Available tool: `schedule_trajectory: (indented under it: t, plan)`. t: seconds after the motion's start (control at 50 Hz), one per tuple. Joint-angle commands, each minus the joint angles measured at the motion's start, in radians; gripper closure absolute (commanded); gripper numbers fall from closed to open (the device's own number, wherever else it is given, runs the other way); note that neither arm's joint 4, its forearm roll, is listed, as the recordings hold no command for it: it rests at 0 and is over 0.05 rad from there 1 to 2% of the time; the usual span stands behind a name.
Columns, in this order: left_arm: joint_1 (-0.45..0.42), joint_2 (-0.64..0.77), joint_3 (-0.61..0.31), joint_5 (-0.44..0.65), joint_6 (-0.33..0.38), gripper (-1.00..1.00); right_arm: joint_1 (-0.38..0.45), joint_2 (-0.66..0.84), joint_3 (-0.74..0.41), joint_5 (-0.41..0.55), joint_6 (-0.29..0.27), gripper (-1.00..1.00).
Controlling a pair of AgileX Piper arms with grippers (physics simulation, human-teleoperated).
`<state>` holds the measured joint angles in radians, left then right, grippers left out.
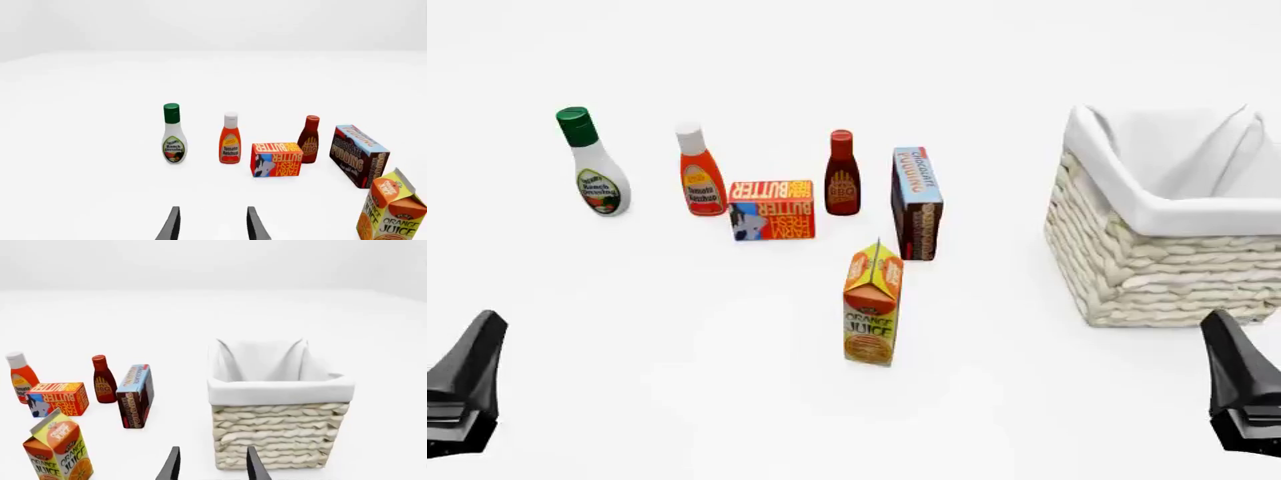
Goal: Pick the orange juice and place it in the basket.
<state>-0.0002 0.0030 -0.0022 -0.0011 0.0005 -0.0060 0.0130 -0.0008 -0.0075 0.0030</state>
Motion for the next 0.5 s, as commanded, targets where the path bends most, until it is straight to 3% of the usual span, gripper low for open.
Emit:
schedule_trajectory:
  t: [0.02,0.5]
  plan:
    - [-0.002,0.002,-0.005,-0.001,0.004,-1.00,-0.023,0.030,-0.002,-0.012,-0.012,-1.00]
    - [-0.005,0.000,-0.006,0.001,0.005,-1.00,-0.017,0.038,-0.001,-0.027,-0.017,-1.00]
